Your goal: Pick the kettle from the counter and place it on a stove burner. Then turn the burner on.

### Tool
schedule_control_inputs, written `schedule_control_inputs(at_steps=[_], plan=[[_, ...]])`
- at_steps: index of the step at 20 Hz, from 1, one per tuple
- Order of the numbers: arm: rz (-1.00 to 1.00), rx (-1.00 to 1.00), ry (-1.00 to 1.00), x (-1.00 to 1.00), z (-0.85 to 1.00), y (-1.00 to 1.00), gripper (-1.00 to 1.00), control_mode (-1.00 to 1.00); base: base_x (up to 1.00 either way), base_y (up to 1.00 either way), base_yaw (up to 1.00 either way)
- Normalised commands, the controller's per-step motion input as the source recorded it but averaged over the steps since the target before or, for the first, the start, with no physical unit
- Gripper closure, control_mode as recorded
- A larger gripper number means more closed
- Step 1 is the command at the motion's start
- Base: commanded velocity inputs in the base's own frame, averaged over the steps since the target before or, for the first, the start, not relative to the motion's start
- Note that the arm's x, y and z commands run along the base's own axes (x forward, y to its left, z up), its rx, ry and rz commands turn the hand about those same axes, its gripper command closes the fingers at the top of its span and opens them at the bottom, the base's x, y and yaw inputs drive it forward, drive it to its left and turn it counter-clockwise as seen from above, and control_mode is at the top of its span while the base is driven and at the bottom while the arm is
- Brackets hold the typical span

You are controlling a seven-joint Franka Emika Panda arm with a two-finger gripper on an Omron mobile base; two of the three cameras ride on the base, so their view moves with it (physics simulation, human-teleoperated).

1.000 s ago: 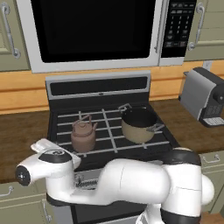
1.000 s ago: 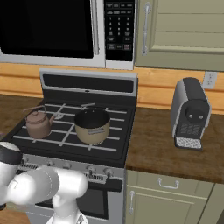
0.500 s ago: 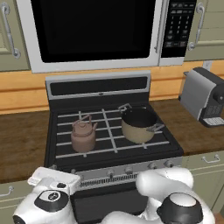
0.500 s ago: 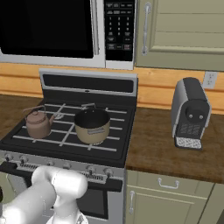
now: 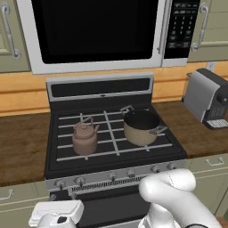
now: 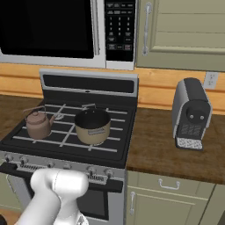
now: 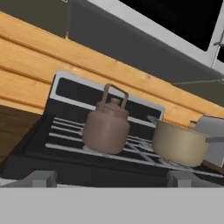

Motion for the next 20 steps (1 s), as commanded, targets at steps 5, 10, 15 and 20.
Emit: schedule_control_inputs(at_steps=[5, 10, 15, 20], plan=[[0.19, -0.02, 0.00, -0.18, -0.06, -0.35, -1.00, -1.00, 0.00, 0.00, 0.00], [0.07, 0.09, -0.03, 0.17, -0.01, -0.33, -1.00, -1.00, 0.00, 0.00, 0.00], [0.00, 0.10, -0.06, 0.44, -0.17, -0.04, -1.00, -1.00, 0.00, 0.00, 0.00], [0.00, 0.04, -0.09, 0.39, -0.27, 0.14, -1.00, -1.00, 0.00, 0.00, 0.00]])
